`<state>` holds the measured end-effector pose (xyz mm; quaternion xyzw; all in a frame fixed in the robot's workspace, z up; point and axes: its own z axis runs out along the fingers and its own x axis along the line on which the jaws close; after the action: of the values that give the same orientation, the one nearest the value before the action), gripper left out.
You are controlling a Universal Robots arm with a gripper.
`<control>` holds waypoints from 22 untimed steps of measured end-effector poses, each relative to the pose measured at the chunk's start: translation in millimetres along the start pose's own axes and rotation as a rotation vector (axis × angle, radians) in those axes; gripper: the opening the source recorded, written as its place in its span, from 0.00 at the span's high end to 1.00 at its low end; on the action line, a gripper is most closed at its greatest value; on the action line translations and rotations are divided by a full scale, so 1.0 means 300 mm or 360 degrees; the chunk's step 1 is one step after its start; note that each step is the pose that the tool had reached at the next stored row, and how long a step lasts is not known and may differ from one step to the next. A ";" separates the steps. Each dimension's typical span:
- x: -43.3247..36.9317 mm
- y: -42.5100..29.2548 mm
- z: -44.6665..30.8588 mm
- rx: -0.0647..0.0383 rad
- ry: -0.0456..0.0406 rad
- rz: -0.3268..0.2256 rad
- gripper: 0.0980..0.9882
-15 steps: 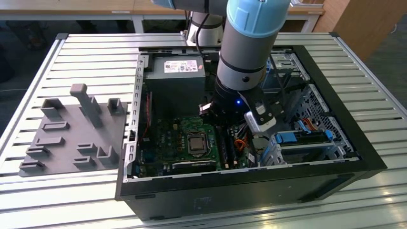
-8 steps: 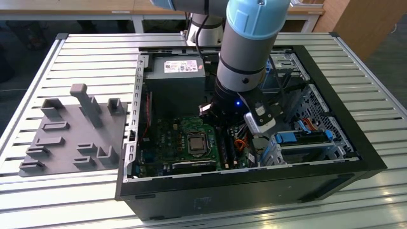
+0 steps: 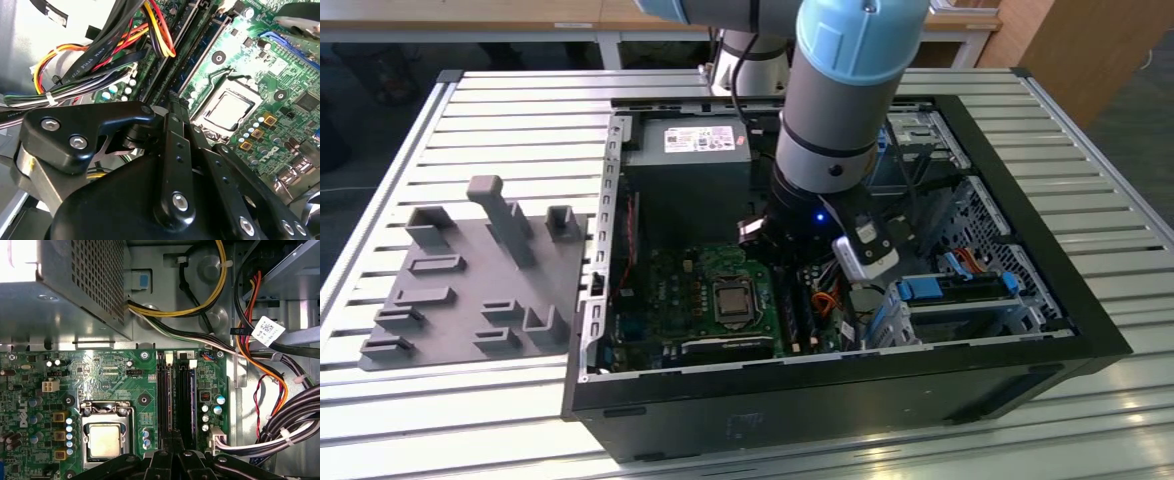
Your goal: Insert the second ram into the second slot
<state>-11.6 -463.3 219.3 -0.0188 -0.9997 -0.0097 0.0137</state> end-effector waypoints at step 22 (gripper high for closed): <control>-0.004 0.001 -0.054 -0.0004 0.0001 0.0000 0.99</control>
<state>-9.9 -463.3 235.6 -0.0188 -0.9997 -0.0110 0.0138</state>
